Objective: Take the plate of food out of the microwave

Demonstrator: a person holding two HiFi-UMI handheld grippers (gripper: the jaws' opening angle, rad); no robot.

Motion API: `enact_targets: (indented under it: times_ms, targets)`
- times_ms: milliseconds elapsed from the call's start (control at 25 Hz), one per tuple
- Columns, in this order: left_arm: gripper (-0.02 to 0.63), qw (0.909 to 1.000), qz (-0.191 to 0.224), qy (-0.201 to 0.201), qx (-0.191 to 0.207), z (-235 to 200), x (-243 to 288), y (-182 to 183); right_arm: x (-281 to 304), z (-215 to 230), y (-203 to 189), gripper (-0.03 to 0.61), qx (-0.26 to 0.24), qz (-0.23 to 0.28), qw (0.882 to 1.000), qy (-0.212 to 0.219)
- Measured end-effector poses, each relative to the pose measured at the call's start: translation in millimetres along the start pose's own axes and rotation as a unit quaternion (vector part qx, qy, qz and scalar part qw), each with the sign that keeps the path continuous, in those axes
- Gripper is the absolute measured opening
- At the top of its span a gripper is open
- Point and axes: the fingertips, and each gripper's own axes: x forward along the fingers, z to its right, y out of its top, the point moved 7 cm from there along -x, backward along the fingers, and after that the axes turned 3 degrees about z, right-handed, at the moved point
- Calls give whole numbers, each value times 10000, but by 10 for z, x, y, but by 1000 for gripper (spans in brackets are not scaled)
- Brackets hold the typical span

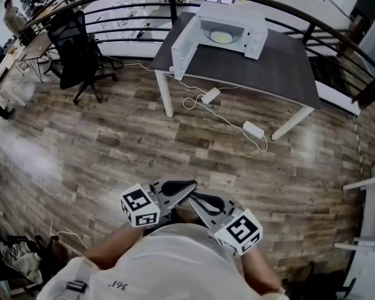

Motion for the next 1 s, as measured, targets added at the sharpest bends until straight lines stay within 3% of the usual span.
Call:
enact_targets:
  times_ms: [200,440,760,1000]
  targets:
    - [2,9999,-27,-132,12,-17,-68,31,46,-10,8,17,410,162,9990,25]
    - [2,9978,492,-40,-439,-223,-78,70,109,173,36,11,928,628,9936,-167]
    - [2,9950,807,146,-571,-373,-191,210,-271,659,-39,11,1036,578,9879,-1002]
    - [2,9940,803,184,-715,-405,-131,166,-595,927,-147,11,1196,614,9793,-1516]
